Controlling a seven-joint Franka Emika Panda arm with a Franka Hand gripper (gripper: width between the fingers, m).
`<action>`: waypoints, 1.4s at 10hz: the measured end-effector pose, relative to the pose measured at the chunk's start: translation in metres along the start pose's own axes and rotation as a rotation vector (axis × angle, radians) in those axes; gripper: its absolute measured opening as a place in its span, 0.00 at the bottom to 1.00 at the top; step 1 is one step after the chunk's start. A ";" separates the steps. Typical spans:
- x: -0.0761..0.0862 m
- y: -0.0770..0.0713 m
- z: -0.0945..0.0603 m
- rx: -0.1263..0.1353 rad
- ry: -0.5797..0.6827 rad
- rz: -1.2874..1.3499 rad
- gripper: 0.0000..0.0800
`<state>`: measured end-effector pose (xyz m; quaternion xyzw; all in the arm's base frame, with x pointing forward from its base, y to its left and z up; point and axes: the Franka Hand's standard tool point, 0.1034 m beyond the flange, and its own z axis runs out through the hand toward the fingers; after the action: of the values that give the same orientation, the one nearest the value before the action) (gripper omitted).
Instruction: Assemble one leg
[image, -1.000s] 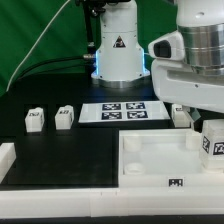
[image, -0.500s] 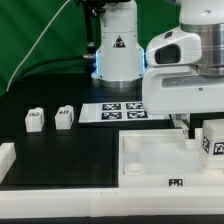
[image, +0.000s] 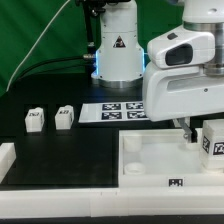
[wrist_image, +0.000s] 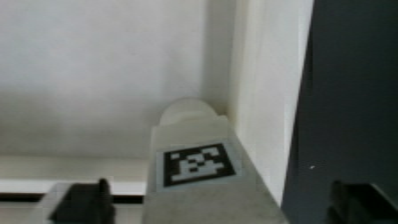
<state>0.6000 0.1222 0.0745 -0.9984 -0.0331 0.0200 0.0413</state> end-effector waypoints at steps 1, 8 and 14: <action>0.000 0.000 0.000 0.000 0.000 0.000 0.69; 0.000 0.002 0.000 0.005 0.000 0.209 0.37; 0.000 -0.001 0.002 0.042 -0.007 0.972 0.37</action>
Offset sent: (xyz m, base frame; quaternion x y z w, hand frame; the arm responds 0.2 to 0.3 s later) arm 0.0000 0.0000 0.0000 0.0000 0.0000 0.0000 1.0000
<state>0.5998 0.1238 0.0725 -0.8972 0.4373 0.0409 0.0471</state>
